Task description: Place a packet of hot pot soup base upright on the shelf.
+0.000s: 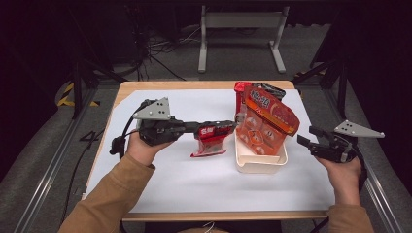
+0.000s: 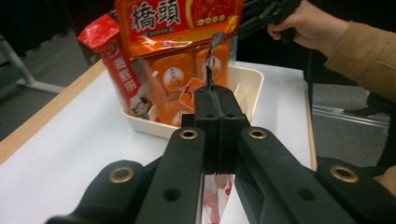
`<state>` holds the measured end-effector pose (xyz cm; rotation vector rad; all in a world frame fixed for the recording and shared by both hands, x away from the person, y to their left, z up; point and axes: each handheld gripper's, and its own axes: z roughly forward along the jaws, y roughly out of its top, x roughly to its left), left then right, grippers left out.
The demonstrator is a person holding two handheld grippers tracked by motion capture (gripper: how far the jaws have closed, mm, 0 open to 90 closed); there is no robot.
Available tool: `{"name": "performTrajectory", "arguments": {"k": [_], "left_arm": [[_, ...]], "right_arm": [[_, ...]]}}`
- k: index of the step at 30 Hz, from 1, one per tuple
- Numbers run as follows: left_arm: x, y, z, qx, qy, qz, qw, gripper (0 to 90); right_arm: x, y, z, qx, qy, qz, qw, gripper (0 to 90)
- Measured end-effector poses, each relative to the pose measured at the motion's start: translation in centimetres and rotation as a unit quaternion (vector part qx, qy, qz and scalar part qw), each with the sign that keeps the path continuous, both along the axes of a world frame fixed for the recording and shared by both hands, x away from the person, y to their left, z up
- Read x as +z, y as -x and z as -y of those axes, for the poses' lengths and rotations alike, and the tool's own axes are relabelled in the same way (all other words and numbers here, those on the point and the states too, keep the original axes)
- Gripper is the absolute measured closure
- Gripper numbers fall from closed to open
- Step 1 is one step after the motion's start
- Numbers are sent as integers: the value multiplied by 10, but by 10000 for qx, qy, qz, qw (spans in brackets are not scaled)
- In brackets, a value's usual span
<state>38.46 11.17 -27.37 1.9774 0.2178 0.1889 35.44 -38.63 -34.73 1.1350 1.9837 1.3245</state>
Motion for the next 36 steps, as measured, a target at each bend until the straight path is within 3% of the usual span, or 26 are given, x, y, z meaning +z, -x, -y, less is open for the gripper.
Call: {"name": "performTrajectory", "arguments": {"k": [22,24,36], "left_arm": [[14,-1,45,-559,134,62,9983,900],[15,-3,55,-657,138,63,9977,900],[12,-15,82,-831,323,62,9960,900]], "right_arm": [[-15,8,6,-169,17,-211,9996,315],[-17,10,7,-166,72,-242,9995,315],[-17,19,14,-224,41,-221,9995,315]]}}
